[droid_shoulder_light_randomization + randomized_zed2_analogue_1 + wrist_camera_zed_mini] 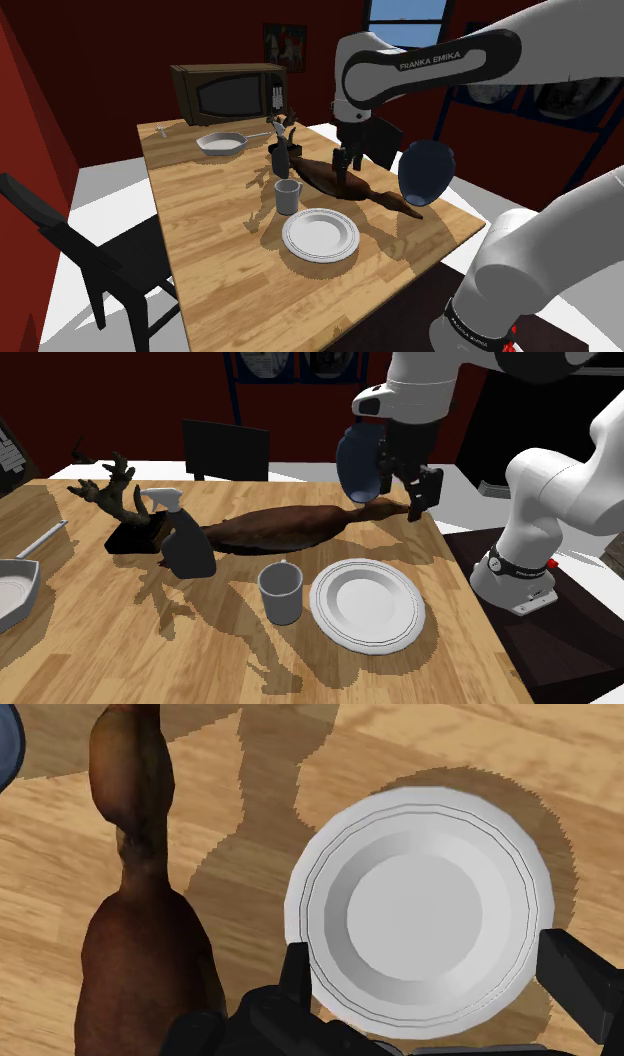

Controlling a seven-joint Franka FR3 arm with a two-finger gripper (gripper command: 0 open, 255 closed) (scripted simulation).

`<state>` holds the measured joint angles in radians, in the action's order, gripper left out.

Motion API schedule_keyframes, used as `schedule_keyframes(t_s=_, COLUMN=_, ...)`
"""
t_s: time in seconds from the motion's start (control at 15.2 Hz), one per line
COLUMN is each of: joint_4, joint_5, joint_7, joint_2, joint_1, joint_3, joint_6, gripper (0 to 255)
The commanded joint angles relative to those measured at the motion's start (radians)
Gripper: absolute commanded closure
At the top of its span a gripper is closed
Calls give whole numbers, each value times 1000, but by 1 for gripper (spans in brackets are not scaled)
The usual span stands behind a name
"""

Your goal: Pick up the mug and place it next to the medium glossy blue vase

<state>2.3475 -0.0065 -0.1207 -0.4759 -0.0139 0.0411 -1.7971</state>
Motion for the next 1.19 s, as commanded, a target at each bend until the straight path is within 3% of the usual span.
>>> schedule_keyframes(t_s=0.0, joint_4=-35, joint_5=-4, joint_7=5, joint_2=74, joint_1=-3, joint_3=9, joint_6=-44, gripper=0)
schedule_keyframes(t_s=0.59, joint_4=-244, joint_5=-45, joint_7=55, joint_2=411, joint_1=-21, joint_3=54, joint_6=-190, gripper=0)
schedule_keyframes(t_s=1.12, joint_4=-517, joint_5=-109, joint_7=101, joint_2=718, joint_1=-51, joint_3=73, joint_6=-234, gripper=0)
